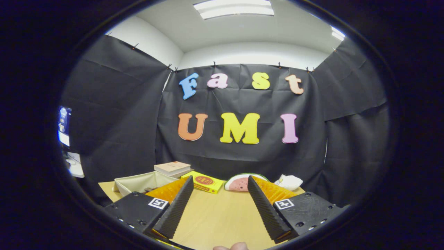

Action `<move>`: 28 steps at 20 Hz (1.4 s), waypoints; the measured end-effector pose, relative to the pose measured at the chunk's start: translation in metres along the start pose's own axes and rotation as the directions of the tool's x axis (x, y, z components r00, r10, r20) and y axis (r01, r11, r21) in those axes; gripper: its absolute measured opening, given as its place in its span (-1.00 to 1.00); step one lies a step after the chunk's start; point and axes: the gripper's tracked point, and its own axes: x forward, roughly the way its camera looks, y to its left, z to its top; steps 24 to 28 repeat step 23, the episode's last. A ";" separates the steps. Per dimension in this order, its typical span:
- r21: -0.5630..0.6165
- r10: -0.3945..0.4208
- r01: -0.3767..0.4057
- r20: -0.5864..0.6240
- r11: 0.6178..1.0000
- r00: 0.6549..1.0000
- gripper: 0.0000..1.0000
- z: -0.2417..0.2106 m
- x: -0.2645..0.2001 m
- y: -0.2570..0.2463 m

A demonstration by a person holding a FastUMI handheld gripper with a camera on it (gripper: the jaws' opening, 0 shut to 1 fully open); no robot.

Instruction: Open the storage box then place both shoes into the box .Put the left shoe in first, then the right shoe, with the right side of both shoes facing outward in a uniform manner.

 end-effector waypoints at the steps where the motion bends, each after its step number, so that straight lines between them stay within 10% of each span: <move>1: 0.014 0.012 -0.011 -0.009 1.000 1.000 0.90 -0.004 0.003 0.002; 28: -0.011 -0.027 0.028 0.027 1.000 0.999 0.90 -0.018 0.024 -0.019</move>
